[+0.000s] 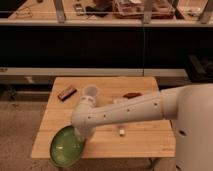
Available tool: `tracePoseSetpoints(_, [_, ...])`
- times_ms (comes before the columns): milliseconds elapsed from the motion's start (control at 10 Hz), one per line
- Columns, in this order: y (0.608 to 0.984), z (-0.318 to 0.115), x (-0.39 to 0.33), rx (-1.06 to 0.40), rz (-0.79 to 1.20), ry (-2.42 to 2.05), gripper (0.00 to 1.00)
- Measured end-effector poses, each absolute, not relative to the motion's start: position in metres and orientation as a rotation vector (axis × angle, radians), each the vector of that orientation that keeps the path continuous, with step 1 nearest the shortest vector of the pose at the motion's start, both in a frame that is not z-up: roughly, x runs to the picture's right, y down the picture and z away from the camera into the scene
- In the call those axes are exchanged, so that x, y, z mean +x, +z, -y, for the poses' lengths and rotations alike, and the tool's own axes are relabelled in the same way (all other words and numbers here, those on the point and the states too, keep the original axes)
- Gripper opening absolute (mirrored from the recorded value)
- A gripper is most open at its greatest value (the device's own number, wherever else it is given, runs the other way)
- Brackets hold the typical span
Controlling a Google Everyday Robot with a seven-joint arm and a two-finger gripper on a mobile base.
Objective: Drag the ceramic bowl in a circle
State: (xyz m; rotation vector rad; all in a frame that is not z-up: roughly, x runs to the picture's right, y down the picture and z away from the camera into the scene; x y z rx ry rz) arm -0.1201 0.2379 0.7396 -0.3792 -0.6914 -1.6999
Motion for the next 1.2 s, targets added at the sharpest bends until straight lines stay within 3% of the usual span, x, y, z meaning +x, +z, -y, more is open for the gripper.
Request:
tracePoseSetpoints(700, [0.816, -0.166, -0.111, -0.403, 0.742, -1.479, 0.0])
tracePoseSetpoints(1200, [0.822, -0.172, -0.038, -0.404, 0.771, -1.272, 0.0])
